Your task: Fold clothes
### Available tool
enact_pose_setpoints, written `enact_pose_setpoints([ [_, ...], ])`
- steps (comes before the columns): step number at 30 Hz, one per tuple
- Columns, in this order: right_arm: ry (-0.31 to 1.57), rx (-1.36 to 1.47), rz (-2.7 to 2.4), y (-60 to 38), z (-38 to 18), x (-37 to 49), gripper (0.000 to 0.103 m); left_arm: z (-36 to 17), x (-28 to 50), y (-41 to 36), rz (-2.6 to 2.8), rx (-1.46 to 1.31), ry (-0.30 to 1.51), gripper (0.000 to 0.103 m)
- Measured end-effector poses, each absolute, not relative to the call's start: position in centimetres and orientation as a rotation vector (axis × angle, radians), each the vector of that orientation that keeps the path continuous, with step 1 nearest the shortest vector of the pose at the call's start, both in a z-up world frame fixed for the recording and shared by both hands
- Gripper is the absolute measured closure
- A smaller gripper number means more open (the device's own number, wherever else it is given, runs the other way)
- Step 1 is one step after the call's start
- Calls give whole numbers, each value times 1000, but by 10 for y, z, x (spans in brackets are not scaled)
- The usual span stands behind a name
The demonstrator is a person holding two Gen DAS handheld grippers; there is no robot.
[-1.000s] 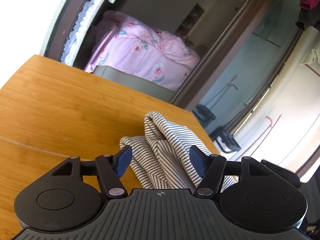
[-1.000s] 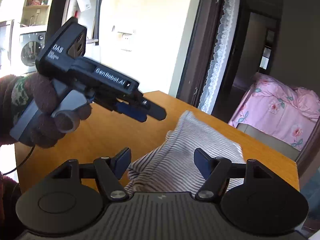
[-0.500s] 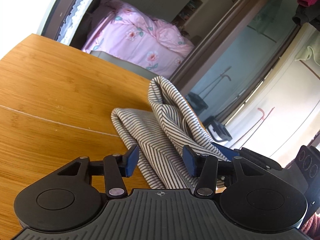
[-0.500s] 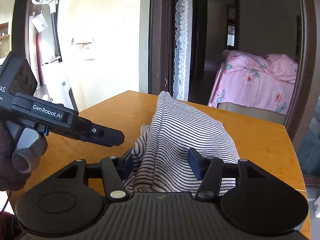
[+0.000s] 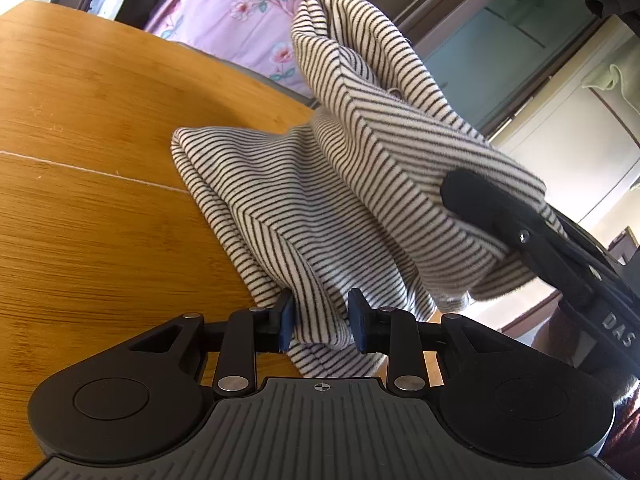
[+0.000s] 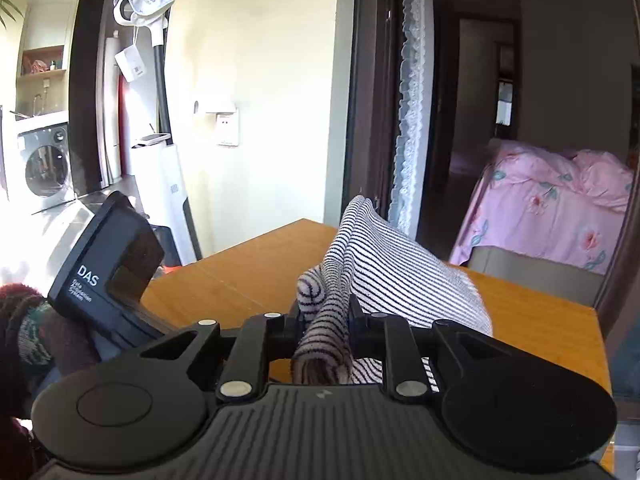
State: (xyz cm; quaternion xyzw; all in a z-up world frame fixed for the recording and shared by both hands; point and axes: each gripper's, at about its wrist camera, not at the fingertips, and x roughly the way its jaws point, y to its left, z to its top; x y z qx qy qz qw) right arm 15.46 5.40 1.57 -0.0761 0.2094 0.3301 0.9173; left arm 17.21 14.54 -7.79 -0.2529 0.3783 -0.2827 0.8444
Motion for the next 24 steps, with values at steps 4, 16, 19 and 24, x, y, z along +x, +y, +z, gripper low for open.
enact_pose_setpoints([
  [4,534,-93,681,52,-13,163,84,-79,170,149,-597,-526,796,73],
  [16,418,-419,621,98,-40,136,71,-15,156,206,-431,-443,615,63],
  [19,386,-501,601,107,-45,129,68,6,172,191,-508,-441,547,60],
  [24,356,-504,589,95,-35,123,63,-8,220,155,-555,-421,631,59],
])
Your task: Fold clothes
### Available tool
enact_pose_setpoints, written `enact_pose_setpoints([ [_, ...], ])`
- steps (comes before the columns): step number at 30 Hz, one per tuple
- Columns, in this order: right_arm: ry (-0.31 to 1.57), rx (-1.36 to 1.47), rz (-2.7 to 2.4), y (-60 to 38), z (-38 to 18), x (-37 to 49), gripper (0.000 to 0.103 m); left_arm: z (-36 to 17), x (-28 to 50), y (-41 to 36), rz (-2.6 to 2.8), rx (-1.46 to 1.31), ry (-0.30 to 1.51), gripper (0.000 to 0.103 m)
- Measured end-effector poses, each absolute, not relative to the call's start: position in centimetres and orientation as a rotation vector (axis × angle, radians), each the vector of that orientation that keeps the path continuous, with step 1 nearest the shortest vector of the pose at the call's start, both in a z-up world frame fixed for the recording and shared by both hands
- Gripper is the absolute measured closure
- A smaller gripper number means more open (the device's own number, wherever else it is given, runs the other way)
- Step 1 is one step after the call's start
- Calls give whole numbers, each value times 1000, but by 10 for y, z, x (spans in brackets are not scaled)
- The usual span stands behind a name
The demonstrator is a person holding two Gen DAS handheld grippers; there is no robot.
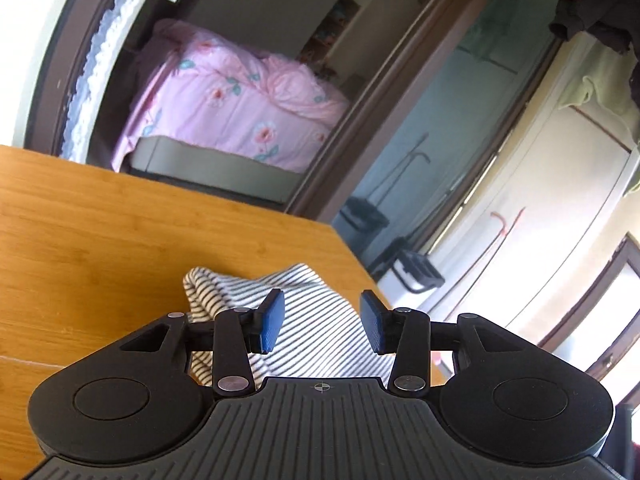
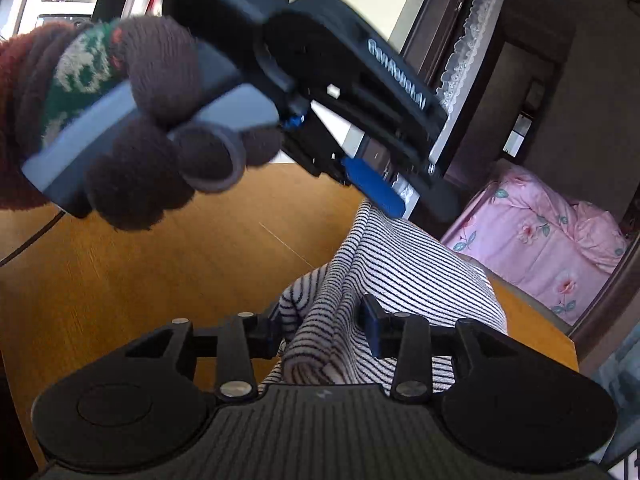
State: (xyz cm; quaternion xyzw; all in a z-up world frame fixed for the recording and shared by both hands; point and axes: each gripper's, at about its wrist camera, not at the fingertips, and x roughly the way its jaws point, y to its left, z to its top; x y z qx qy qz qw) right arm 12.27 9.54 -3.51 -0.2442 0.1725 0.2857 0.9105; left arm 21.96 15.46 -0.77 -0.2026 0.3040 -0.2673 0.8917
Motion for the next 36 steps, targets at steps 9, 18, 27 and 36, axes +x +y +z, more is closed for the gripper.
enact_pose_setpoints([
  [9,107,-806,559,98,-45,91,84,-29,230,161,-528,-464,670,60],
  [18,247,-850,705,88,-64,97,78,-37,234,165,-504,-474,683,60],
  [27,366,-321,772,35,8,136,51,-40,233,166,-489,-458,683,63],
  [36,538,-194,659,12,-18,164,52,-40,230,163,-480,-440,679,62],
])
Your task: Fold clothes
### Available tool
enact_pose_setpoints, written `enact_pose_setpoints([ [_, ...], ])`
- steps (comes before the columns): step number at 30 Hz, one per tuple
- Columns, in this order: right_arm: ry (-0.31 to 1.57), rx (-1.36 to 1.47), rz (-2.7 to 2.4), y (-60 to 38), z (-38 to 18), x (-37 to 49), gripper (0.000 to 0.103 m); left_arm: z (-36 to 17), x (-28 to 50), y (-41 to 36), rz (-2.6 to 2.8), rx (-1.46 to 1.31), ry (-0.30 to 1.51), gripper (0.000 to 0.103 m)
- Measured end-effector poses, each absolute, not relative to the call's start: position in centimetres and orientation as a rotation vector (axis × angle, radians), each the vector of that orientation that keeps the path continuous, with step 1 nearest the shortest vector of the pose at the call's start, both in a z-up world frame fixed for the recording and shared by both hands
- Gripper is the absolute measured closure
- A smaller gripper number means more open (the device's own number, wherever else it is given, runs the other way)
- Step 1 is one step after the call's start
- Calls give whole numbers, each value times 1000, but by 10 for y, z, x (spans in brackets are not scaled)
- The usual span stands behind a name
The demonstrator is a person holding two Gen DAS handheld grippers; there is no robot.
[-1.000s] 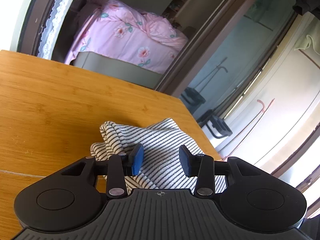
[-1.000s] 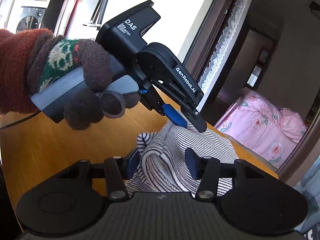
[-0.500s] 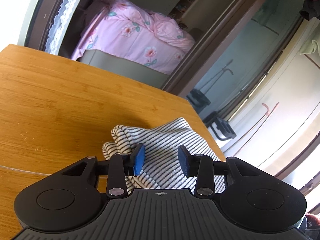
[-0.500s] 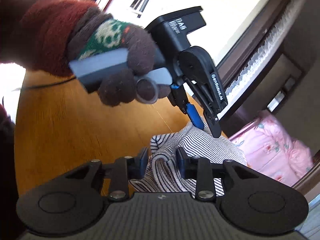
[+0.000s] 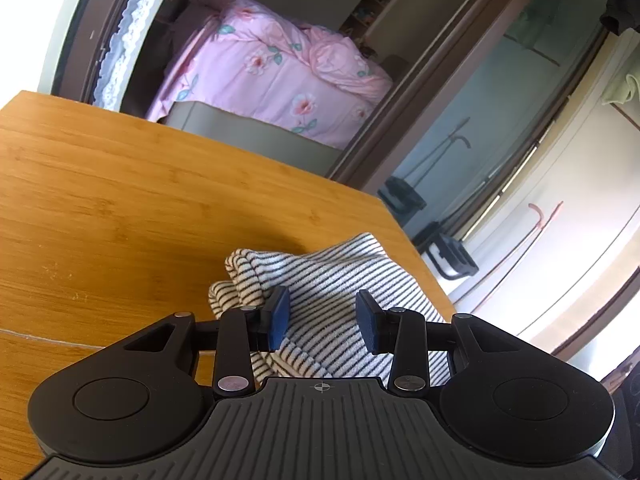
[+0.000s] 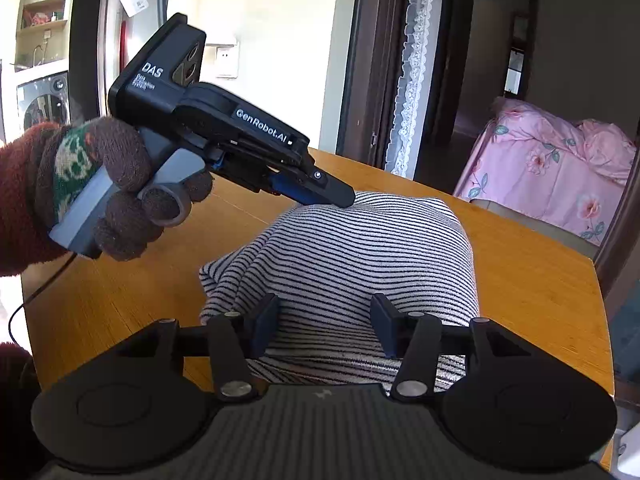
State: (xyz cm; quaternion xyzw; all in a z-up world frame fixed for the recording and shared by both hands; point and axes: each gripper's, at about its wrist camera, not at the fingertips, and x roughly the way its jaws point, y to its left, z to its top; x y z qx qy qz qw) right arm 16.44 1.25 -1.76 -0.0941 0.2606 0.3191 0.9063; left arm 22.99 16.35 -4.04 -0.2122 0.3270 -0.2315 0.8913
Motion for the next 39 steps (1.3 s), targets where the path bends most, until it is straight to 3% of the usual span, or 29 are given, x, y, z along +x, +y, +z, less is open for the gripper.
enact_pose_setpoints([
  [3,553,-40,641,-9,-1,182,47,-39,229,161,-471,-420,677,62],
  [5,548,27,568,-23,3,196,37,-38,228,160,-468,-410,675,62],
  [7,580,35,501,-29,-2,211,19,-38,227,160,-467,-406,674,62],
  [12,695,3,421,-29,-42,229,3,-39,228,160,-472,-408,674,62],
  [17,710,89,410,-37,-49,228,2,-40,228,159,-469,-398,675,62],
  [26,605,-13,384,-15,-4,279,5,-39,226,155,-463,-378,674,61],
  [32,724,-86,286,8,-44,328,5,-41,225,157,-470,-377,666,61],
  [39,674,-169,241,18,-43,317,5,-42,226,156,-471,-380,664,61],
])
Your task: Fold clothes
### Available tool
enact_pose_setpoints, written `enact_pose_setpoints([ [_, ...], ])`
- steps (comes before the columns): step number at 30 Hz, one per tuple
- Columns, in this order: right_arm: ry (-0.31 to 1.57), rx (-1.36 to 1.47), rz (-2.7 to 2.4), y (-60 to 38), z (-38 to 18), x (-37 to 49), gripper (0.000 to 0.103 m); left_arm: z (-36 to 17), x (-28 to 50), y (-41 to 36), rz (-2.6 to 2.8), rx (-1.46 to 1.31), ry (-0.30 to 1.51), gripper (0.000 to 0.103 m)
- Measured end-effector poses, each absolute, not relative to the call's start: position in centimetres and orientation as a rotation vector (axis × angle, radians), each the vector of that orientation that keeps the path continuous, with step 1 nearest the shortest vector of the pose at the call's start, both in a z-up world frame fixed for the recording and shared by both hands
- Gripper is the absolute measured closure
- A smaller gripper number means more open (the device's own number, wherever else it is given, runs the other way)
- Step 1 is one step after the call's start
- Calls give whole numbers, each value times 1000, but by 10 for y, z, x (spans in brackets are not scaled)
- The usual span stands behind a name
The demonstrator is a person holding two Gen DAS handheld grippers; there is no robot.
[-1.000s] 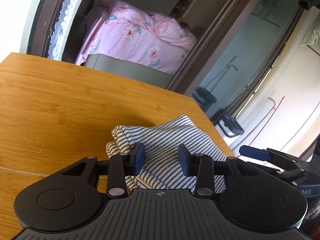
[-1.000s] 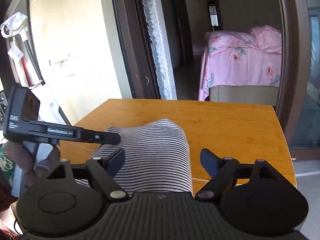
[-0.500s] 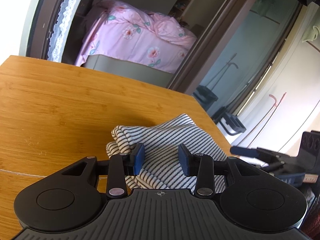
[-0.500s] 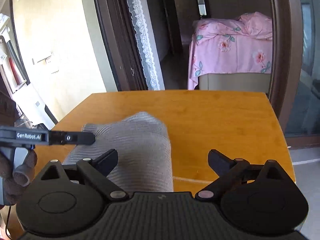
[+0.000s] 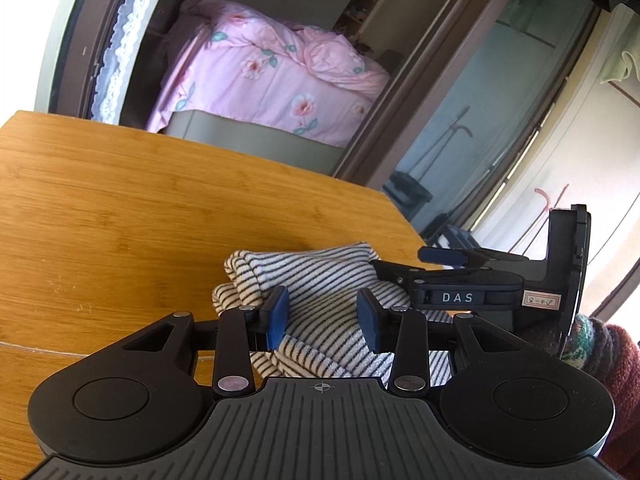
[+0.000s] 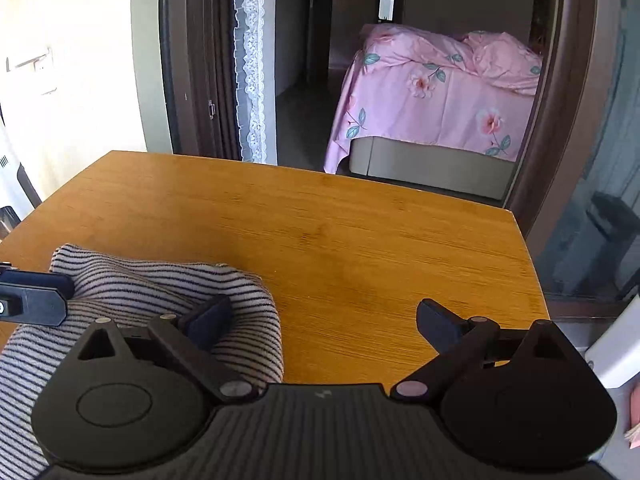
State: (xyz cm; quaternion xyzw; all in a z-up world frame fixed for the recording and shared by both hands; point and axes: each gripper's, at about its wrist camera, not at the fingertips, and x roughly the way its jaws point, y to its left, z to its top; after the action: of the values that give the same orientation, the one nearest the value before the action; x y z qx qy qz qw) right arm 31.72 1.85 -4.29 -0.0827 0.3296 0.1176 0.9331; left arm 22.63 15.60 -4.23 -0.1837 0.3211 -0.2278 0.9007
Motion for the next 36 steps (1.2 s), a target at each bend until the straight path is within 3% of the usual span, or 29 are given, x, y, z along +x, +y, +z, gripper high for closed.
enact_pose_setpoints([
  [3,652,-195,228,23,-42,314,5,-39,223,154,-453,-367,652,61],
  [7,606,-250,210,28,-42,307,4,-22,211,151,-462,-353,584,44],
  [10,588,-266,208,29,-40,305,4,-11,210,147,-471,-322,541,39],
  [12,574,-265,215,26,-36,300,4,-13,219,144,-452,-315,575,39],
  [15,551,-243,245,19,-27,287,4,-31,234,143,-399,-310,657,48],
  [23,521,-111,523,0,-9,217,3,-36,233,138,-369,-280,647,46],
  [27,544,-225,526,15,-37,193,3,-33,226,139,-352,-298,637,46],
  [30,545,-151,499,4,-42,189,2,-24,204,142,-336,-315,621,36],
  [31,522,-149,495,1,-40,185,5,-21,194,142,-333,-321,622,26],
  [32,494,-154,492,-1,-37,179,8,-20,183,144,-338,-329,625,26],
  [34,452,-191,537,-1,-31,163,38,-21,160,150,-362,-357,640,28],
  [36,437,-203,621,4,-28,148,43,-27,144,158,-396,-404,665,35],
])
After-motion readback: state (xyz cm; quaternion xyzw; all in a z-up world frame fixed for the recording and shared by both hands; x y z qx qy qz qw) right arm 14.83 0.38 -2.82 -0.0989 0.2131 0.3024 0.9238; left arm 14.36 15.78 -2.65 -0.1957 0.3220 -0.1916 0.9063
